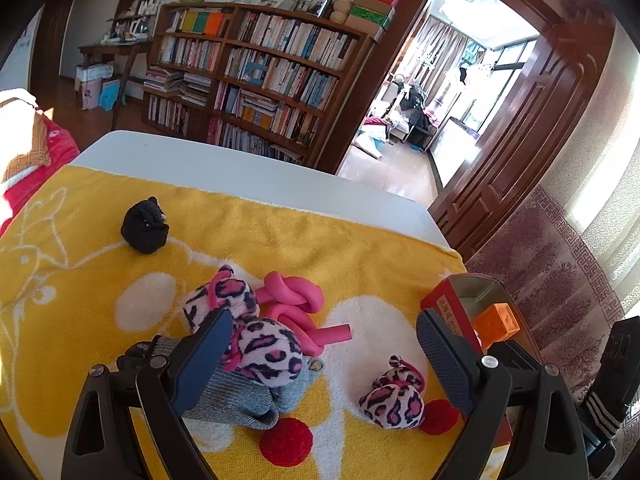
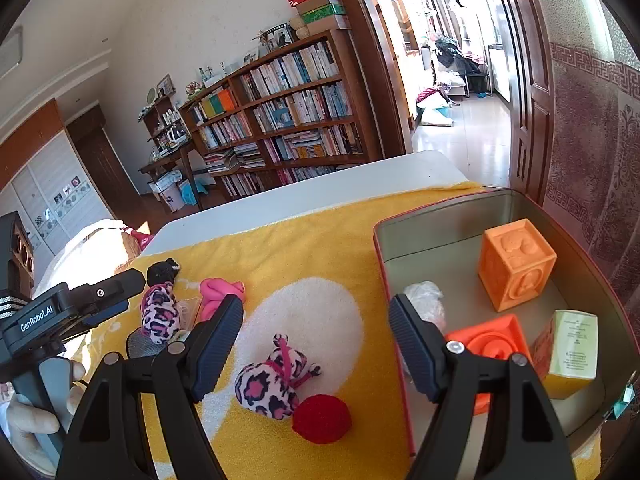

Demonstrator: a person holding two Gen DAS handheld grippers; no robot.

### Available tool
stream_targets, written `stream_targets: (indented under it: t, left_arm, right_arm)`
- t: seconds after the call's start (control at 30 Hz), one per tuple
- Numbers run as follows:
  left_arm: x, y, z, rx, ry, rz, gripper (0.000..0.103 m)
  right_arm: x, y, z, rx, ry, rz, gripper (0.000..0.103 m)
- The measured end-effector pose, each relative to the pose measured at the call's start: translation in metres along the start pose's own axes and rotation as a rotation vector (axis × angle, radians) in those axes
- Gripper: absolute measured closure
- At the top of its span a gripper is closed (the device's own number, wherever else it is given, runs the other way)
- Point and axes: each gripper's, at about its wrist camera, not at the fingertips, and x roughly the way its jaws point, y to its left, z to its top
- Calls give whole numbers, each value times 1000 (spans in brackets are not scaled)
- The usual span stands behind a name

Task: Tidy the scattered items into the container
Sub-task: 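Grasp the pink leopard plush with the right gripper while the left grasps the black-white leopard plush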

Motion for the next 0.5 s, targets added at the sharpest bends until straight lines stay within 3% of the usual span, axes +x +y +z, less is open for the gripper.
stream_targets:
  t: [0.23, 0.5]
  left_arm:
    - [-2, 29, 0, -43, 3, 40, 8]
    - [23, 41, -5, -57, 51, 77, 8]
  right_arm:
    - [14, 27, -17, -63, 61, 26, 24]
    - [30, 40, -29, -88, 110, 33, 24]
